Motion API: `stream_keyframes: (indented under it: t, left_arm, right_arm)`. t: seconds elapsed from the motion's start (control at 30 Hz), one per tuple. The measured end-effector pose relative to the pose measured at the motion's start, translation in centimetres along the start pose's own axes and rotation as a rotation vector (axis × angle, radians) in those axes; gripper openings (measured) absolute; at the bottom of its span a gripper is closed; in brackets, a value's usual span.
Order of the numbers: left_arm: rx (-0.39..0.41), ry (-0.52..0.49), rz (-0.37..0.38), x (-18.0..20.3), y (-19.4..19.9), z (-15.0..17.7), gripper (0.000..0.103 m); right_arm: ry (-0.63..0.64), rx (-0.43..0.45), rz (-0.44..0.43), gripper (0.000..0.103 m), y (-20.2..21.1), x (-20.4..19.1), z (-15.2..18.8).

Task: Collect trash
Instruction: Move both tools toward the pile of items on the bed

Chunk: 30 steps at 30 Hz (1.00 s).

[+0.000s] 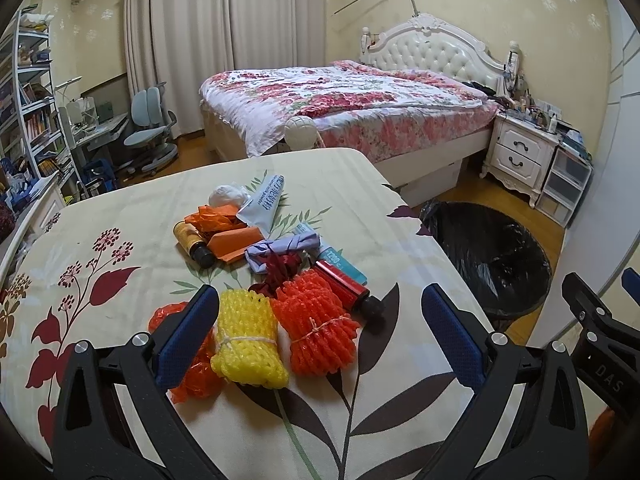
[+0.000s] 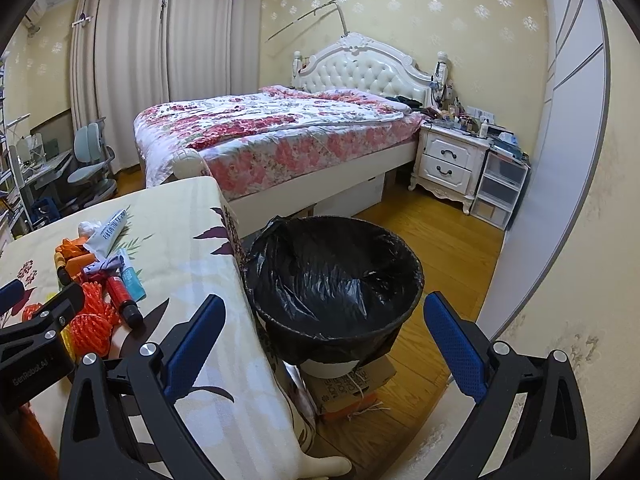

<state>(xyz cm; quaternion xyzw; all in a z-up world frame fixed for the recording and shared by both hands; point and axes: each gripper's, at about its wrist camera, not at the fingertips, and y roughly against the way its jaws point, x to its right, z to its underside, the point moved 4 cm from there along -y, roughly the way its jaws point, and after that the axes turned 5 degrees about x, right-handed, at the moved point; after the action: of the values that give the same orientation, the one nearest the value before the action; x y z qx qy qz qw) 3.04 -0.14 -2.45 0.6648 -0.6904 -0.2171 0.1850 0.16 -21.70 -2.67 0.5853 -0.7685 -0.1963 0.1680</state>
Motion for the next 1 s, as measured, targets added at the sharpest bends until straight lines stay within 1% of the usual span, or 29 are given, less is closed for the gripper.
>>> stream_keyframes:
  t: [1.0]
  left_arm:
    - [-0.014,-0.020,0.011,0.97,-0.32,0.84,0.099]
  right_arm:
    - [-0.002,-0.005,0.005,0.097,0.00,0.49,0.37]
